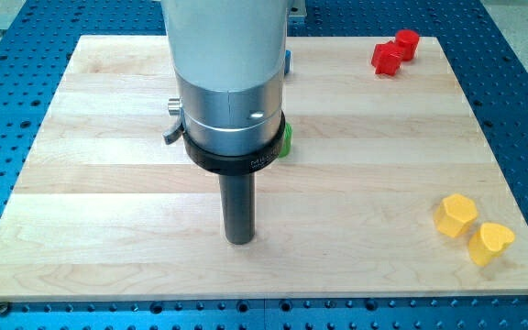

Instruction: Slide the triangle to the top left side of the board

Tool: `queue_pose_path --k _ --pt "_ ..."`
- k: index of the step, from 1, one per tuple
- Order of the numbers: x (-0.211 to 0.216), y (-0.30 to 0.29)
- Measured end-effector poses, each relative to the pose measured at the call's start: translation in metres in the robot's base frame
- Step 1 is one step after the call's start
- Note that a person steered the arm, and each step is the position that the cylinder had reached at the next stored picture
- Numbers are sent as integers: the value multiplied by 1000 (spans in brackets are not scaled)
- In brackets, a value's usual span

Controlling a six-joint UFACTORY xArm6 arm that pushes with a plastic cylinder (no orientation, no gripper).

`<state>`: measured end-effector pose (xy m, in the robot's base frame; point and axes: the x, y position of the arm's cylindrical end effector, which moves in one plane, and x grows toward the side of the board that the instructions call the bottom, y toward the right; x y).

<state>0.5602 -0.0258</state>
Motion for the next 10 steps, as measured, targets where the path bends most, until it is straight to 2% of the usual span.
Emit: queue_pose_path --k 4,5,7,8,10 --pt "-4 -2" --pt "17 0" --pt "8 40" --pt "-50 88" --pt "-179 88"
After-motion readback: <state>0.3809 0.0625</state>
